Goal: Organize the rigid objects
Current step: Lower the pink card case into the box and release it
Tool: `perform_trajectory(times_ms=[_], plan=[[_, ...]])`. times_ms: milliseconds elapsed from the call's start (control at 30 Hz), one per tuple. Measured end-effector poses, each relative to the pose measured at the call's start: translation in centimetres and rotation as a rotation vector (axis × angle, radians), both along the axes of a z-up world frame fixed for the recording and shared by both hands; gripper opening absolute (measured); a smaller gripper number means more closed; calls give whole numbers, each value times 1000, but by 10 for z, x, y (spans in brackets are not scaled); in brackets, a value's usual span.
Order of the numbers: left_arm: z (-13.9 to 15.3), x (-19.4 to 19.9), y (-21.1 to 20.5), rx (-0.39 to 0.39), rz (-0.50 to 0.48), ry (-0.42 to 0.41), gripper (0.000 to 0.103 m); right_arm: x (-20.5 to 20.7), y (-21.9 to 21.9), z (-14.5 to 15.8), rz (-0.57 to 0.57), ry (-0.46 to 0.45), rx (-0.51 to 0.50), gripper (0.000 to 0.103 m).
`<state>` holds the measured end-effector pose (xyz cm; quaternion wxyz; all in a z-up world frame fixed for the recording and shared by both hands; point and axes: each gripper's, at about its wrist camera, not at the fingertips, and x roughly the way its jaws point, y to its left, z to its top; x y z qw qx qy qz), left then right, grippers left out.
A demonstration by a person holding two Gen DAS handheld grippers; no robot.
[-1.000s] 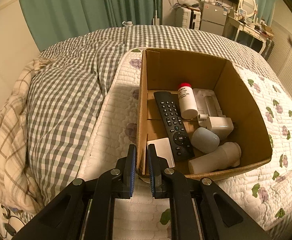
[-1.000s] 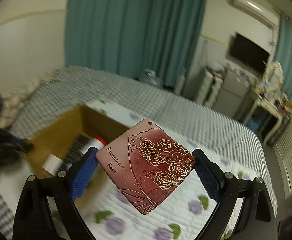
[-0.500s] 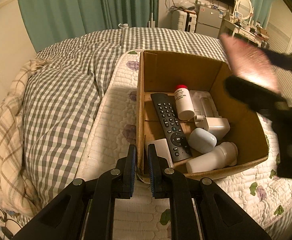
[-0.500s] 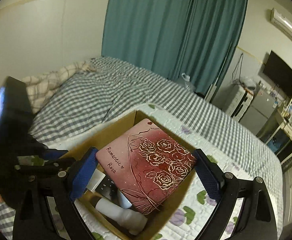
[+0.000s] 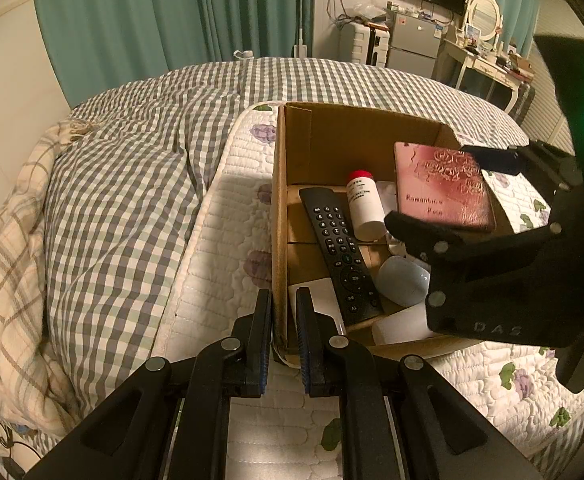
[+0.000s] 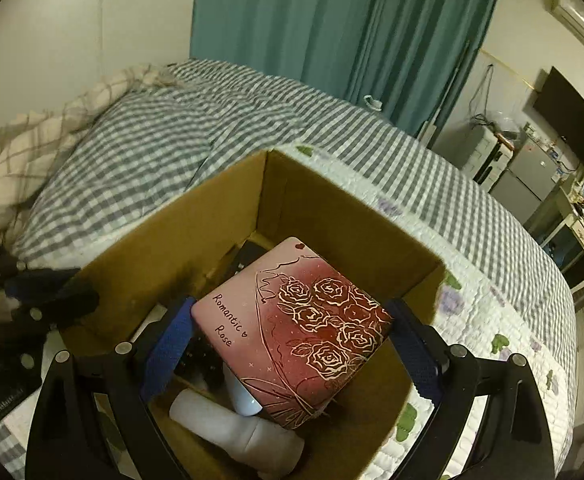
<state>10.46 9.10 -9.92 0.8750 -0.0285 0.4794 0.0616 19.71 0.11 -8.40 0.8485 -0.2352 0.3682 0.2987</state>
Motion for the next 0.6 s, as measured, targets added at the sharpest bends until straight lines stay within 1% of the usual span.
perform_trajectory(times_ms=[67, 167, 233, 367, 600], plan=[[0, 0, 0, 1, 0, -1, 10, -1, 0, -3, 1, 3, -8, 96], [0, 0, 0, 8, -3, -3, 10, -6, -5, 0, -18, -29, 4, 103], [0, 0, -1, 7, -4, -4, 10, -9, -11, 5, -36, -51, 22, 103], [1, 0, -1, 5, -6, -6, 11, -10, -24, 16, -69, -43, 55, 103], [2, 0, 1, 4, -3, -7, 11, -25, -53, 32, -129, -67, 84, 103]])
